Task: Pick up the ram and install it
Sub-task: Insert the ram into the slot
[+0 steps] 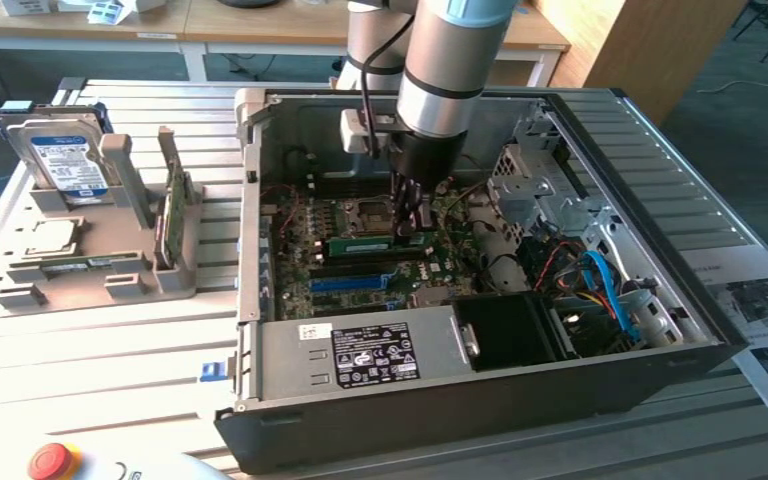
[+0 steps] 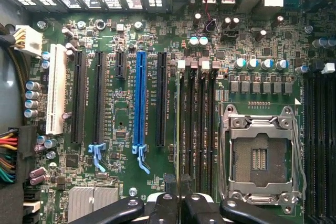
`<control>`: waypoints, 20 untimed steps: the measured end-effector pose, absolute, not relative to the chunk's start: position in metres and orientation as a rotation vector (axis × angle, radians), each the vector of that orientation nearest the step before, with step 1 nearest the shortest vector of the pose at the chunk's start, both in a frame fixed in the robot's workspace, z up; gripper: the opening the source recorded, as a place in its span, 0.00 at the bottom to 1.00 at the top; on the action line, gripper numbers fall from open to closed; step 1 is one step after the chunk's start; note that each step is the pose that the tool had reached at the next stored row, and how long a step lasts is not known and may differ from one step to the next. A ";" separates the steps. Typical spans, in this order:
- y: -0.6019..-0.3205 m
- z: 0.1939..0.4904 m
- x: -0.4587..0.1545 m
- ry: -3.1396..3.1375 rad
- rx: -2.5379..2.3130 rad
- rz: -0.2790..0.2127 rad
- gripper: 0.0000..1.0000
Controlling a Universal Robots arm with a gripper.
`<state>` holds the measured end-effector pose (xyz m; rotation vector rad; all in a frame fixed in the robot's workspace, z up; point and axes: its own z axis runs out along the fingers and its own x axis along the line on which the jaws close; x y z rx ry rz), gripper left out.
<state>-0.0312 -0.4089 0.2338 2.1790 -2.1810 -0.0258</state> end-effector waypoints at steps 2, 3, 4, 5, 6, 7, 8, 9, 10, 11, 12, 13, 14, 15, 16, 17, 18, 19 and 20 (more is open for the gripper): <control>-0.409 0.234 -0.031 -2.186 2.174 -0.026 0.12; -0.409 0.234 -0.031 -2.189 2.171 -0.026 0.12; -0.409 0.234 -0.031 -2.191 2.168 -0.026 0.12; -0.409 0.234 -0.031 -2.194 2.166 -0.026 0.12; -0.409 0.234 -0.031 -2.196 2.164 -0.026 0.12; -0.409 0.234 -0.031 -2.198 2.162 -0.027 0.12; -0.409 0.234 -0.031 -2.198 2.162 -0.027 0.12; -0.409 0.234 -0.031 -2.198 2.162 -0.027 0.12; -0.409 0.234 -0.031 -2.198 2.162 -0.027 0.12; -0.409 0.234 -0.031 -2.198 2.162 -0.027 0.12; -0.409 0.234 -0.031 -2.198 2.162 -0.027 0.12; -0.409 0.234 -0.031 -2.198 2.162 -0.027 0.12; -0.409 0.234 -0.031 -2.198 2.163 -0.027 0.12; -0.409 0.234 -0.031 -2.199 2.164 -0.027 0.12; -0.409 0.234 -0.031 -2.199 2.164 -0.027 0.12; -0.409 0.234 -0.031 -2.199 2.164 -0.026 0.12; -0.409 0.234 -0.032 -2.199 2.164 -0.026 0.12; -0.409 0.234 -0.032 -2.199 2.164 -0.026 0.12; -0.409 0.234 -0.032 -2.199 2.164 -0.026 0.12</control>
